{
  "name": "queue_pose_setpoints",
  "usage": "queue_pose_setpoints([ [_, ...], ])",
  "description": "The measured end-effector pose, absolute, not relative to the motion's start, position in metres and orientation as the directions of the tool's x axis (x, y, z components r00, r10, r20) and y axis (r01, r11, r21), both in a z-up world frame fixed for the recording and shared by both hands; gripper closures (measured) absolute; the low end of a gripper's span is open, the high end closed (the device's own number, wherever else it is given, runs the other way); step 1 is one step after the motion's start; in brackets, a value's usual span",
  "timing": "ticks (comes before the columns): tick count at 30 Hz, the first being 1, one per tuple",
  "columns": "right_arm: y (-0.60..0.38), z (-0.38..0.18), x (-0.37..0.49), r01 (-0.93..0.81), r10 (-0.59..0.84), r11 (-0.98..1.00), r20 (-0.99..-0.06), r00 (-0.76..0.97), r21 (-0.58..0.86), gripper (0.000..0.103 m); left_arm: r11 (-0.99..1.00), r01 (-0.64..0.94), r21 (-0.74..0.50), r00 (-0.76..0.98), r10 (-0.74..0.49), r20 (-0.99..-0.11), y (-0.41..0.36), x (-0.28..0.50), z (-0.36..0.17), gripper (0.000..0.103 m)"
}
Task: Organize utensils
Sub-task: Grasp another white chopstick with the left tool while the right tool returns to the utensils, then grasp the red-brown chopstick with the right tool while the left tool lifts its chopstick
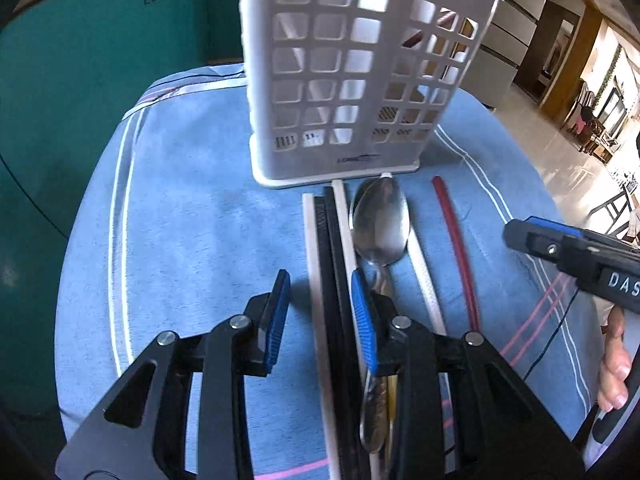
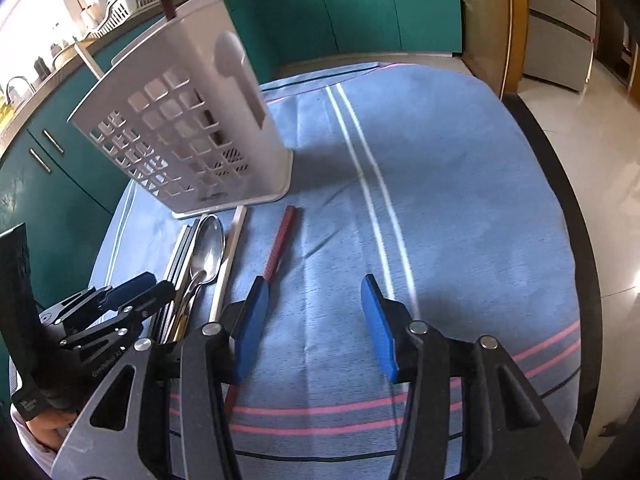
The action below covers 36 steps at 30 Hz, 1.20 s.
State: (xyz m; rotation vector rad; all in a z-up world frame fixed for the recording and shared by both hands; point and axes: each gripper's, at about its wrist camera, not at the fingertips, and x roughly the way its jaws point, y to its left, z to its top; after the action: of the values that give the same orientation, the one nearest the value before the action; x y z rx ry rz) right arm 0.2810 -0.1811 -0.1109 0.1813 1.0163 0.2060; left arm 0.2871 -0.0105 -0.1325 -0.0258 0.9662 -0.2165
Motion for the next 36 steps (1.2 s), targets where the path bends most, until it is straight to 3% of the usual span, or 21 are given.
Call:
queue_pose_setpoints([
  [9,-0.176,-0.119,0.282,-0.078,0.252,0.966,-0.839,0.483,0.245,0.055,0.98,0.121,-0.157,0.545,-0.198,-0.815,-0.003,0.284,-0.132,0.079],
  [10,-0.178,-0.119,0.28,-0.079,0.252,0.966,-0.839,0.482,0.245,0.055,0.979,0.111,-0.171,0.556,-0.204,-0.806,0.001,0.283,-0.129,0.081],
  [11,-0.178,-0.119,0.28,-0.077,0.252,0.966,-0.839,0.482,0.246,0.055,0.978,0.109,-0.18,0.575,-0.21,-0.791,0.005,0.28,-0.123,0.097],
  [13,-0.179,-0.121,0.28,-0.073,0.254,0.966,-0.841,0.478,0.25,0.055,0.975,0.093,-0.201,0.593,-0.216,-0.775,0.012,0.278,-0.112,0.097],
  [17,-0.177,-0.123,0.281,-0.074,0.259,0.964,-0.843,0.472,0.255,0.055,0.983,0.075,-0.166,0.599,-0.177,-0.781,0.02,0.275,-0.108,0.097],
  [21,-0.172,-0.126,0.28,-0.085,0.259,0.965,-0.848,0.463,0.249,0.054,0.985,0.06,-0.159,0.569,-0.165,-0.805,0.02,0.282,-0.121,0.071],
  [27,-0.159,-0.129,0.298,-0.091,0.239,0.971,-0.855,0.46,0.222,0.054,0.99,0.035,-0.137,0.555,-0.133,-0.821,0.024,0.306,-0.133,0.07],
  [36,-0.127,-0.132,0.319,-0.102,0.108,0.993,-0.864,0.492,0.066,0.054,0.992,0.07,-0.101,0.549,-0.123,-0.827,0.011,0.319,-0.131,0.066],
])
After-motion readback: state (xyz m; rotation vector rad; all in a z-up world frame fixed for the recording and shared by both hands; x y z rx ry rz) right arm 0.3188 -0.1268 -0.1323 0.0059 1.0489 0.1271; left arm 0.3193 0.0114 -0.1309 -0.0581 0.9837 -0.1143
